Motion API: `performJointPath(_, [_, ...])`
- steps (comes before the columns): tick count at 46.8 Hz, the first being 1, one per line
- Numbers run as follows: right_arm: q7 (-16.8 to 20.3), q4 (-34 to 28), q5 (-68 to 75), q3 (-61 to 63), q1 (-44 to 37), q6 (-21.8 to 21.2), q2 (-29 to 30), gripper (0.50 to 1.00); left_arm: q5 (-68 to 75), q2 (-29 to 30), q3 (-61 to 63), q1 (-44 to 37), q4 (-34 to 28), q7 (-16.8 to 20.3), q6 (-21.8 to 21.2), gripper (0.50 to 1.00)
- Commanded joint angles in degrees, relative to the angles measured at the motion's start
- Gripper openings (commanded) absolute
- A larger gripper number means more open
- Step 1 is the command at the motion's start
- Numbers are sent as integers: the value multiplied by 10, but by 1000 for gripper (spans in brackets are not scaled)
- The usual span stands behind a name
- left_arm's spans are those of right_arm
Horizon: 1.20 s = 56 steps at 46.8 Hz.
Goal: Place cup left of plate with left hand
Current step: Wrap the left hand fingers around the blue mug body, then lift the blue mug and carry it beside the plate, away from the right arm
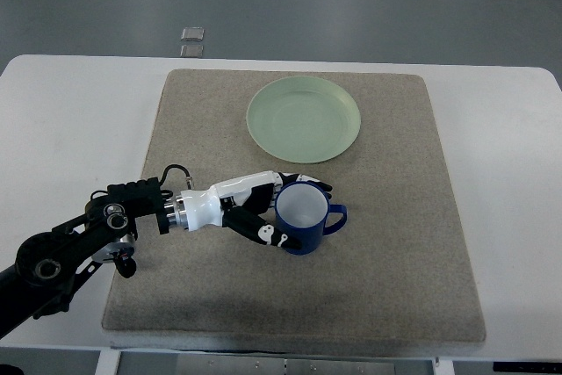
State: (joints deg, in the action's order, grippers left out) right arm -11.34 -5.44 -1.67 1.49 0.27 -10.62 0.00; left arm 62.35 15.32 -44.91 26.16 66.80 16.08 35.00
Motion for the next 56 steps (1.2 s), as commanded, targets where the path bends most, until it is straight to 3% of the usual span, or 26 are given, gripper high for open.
performJointPath(1, [0,0,0,0,0,0,0,932,1,0,0,0,0,0,0,855])
performJointPath(15, [0,0,0,0,0,0,0,932,1,-1,1,0,1,1,0,776])
performJointPath(18, [0,1,0,0,0,0,0,932,1,-1,0,0,2,2,0,707])
performJointPath(27, [0,0,0,0,0,0,0,932,1,-2,0,0,3,2,-12,609])
performJointPath(39, [0,1,0,0,0,0,0,932,-12,1,-24,20,10,11,-51,587])
performJointPath(43, [0,0,0,0,0,0,0,932,-13,11,-61,34,6,12,-70,516])
performJointPath(56, [0,1,0,0,0,0,0,932,-33,65,-160,41,-21,12,-70,500])
